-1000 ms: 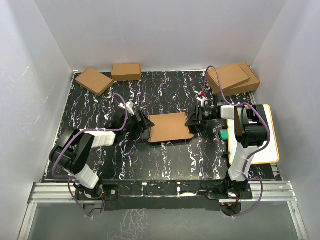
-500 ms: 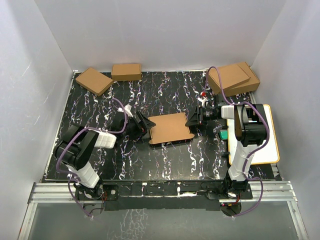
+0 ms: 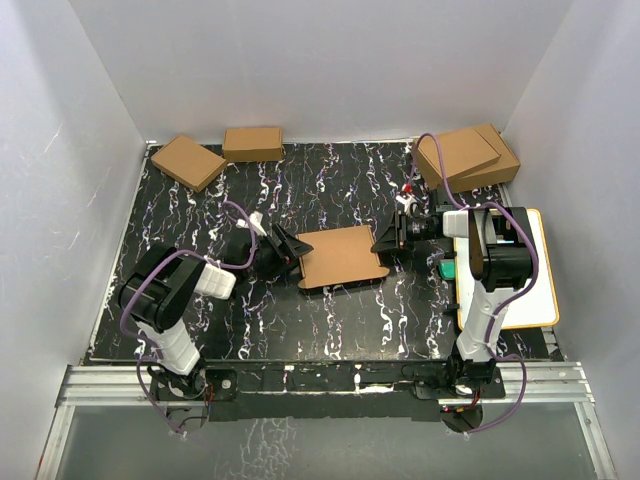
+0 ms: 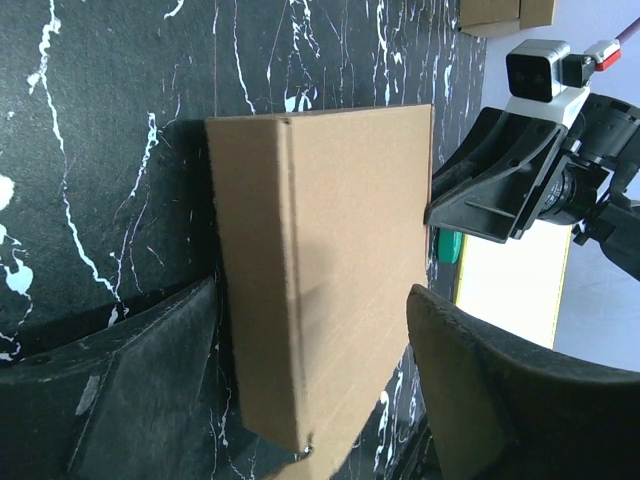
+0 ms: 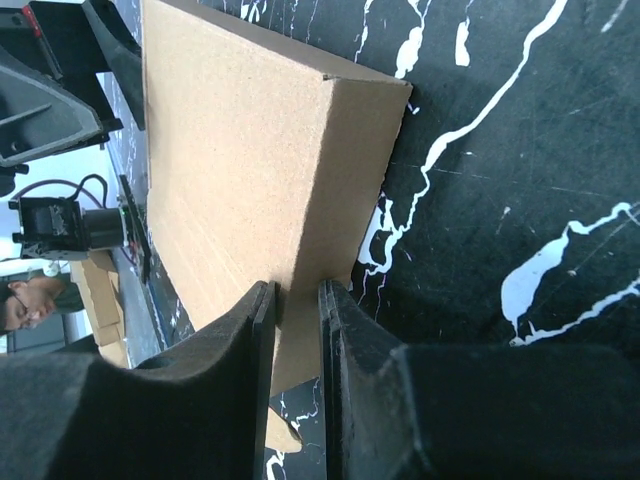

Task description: Fold the paper box

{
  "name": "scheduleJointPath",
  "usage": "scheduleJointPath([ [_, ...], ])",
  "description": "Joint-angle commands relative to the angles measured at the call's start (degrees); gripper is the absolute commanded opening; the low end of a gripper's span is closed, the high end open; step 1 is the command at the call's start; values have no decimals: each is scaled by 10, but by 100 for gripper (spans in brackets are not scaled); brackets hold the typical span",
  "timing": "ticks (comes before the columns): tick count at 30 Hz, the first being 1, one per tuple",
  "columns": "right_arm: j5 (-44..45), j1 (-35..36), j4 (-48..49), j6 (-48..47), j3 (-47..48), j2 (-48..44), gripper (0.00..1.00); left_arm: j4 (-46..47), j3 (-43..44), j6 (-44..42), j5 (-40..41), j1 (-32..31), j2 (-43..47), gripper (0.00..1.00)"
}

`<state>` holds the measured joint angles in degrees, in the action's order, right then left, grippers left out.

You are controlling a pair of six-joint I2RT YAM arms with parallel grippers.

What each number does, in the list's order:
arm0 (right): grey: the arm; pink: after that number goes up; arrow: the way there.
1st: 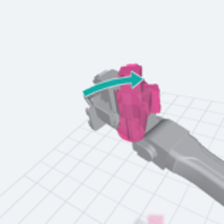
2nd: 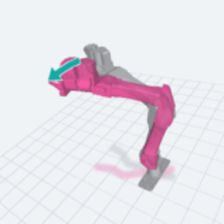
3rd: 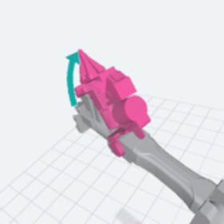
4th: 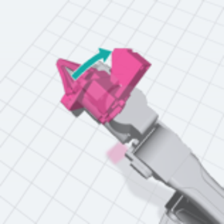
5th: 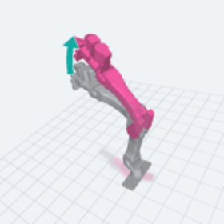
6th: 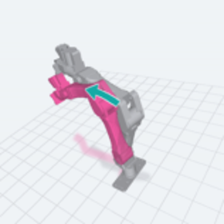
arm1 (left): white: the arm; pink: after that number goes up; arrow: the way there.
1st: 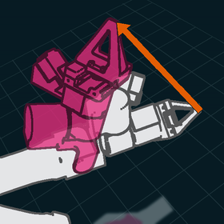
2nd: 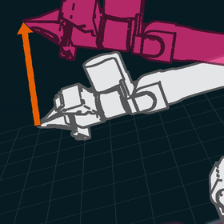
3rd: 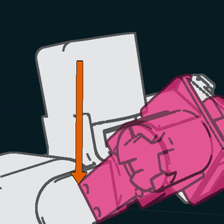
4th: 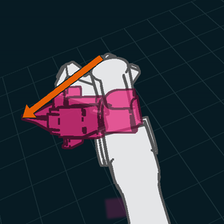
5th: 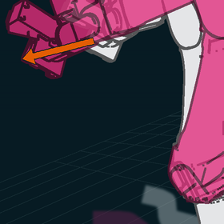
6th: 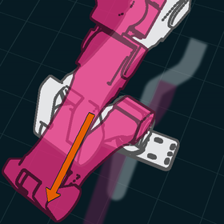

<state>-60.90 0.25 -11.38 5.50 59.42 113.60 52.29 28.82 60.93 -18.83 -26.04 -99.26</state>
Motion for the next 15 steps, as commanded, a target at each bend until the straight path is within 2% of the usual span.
scheduleJointPath([
  [1,82,-21,6,-21,-1,24,20,-11,-16,-8,15,-4,16,76],
  [15,73,-32,4,-19,-2,25,20,58,-21,3,-15,-5,10,78],
])
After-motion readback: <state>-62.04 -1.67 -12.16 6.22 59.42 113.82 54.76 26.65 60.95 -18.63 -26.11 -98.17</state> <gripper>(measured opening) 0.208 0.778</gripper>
